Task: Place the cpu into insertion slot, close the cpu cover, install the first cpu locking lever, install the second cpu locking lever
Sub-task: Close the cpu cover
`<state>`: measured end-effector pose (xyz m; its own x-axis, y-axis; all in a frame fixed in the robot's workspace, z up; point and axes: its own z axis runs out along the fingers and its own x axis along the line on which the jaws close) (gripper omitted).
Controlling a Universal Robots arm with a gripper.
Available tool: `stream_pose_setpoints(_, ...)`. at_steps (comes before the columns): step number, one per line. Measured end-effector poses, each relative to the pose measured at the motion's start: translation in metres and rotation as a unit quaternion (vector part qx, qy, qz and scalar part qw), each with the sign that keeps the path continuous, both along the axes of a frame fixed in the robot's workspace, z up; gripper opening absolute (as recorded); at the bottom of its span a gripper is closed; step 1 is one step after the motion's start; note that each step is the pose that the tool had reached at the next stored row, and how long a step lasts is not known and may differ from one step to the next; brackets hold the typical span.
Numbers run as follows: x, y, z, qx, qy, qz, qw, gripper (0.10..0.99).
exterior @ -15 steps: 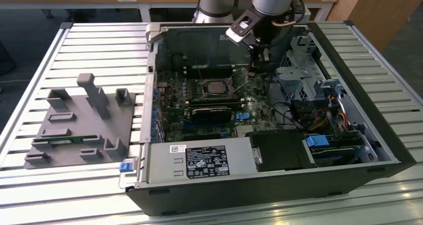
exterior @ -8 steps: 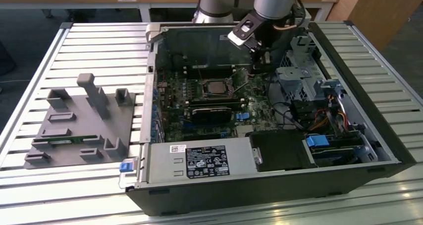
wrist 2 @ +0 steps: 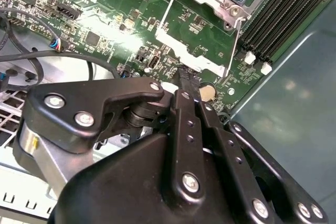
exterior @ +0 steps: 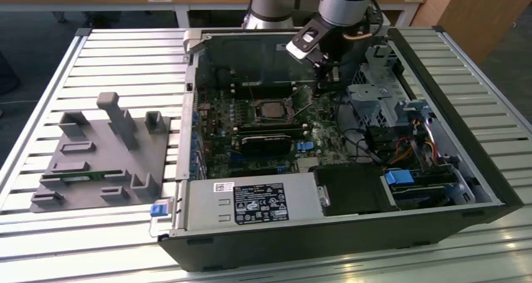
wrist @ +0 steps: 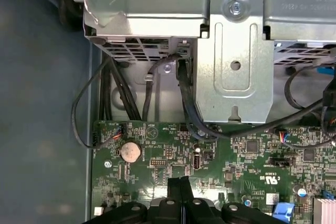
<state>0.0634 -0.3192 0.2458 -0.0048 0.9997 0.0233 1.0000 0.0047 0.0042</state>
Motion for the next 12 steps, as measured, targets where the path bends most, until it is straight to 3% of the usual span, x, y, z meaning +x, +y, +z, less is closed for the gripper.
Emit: stream_pose_setpoints(12, -0.0081, 0.0, 0.0, 0.0, 0.0, 0.0, 1.0, 0.106)
